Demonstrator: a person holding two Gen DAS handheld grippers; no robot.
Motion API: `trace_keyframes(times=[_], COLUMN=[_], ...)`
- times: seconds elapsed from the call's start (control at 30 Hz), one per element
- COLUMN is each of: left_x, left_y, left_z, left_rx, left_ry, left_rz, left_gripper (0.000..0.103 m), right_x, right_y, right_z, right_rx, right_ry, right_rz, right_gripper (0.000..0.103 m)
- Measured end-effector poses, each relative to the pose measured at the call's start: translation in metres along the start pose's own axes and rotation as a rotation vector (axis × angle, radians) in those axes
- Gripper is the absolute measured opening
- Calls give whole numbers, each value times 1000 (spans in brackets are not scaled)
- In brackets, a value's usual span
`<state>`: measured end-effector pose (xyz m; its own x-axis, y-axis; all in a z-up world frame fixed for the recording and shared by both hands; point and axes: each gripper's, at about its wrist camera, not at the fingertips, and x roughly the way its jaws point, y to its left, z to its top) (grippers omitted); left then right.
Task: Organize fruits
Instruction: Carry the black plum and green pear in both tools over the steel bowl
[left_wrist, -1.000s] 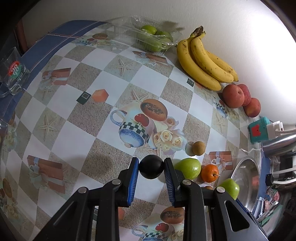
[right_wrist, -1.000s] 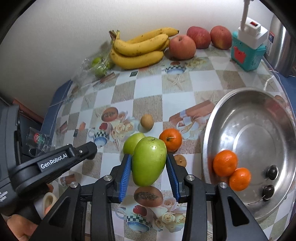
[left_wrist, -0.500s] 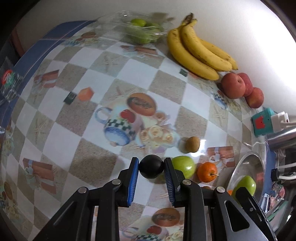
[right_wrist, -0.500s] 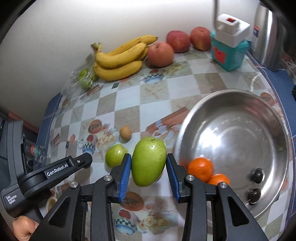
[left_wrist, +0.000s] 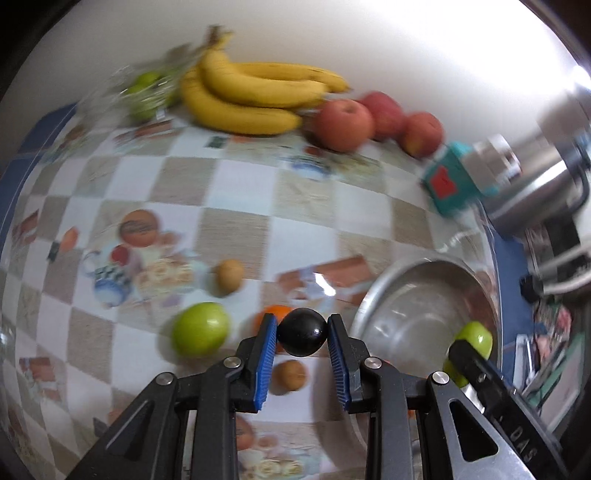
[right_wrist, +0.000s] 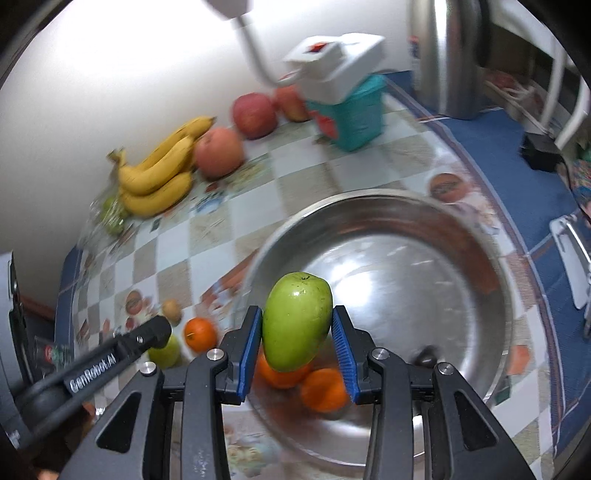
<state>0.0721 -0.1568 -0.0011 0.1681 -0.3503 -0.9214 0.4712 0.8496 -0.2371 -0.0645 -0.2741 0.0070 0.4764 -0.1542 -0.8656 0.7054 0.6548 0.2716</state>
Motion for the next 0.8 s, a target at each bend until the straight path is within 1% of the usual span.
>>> trace_keyframes(times=[0.2, 0.4, 0.5, 0.63, 0.73, 0.8], left_x=[13, 14, 18, 25, 29, 33], left_y=[-41, -72, -80, -83, -85, -86], left_z=[-8, -13, -13, -16, -18, -20], left_rx=[105, 211, 250, 271, 290, 296], left_ry=[10, -27, -58, -58, -66, -57], left_rz=[-33, -46, -44, -51, -53, -54], left_gripper=[30, 30, 30, 30, 30, 30], right_x=[-9, -12, -7, 3, 12, 18], right_y=[-42, -76, -83, -84, -84, -85], right_z=[6, 8, 9, 8, 6, 4], right_rx=[92, 164, 178, 179, 180, 187], right_ry=[-28, -49, -47, -43, -32, -21], right_rz=[-46, -99, -113, -91, -96, -96], right_gripper=[40, 40, 40, 40, 40, 40])
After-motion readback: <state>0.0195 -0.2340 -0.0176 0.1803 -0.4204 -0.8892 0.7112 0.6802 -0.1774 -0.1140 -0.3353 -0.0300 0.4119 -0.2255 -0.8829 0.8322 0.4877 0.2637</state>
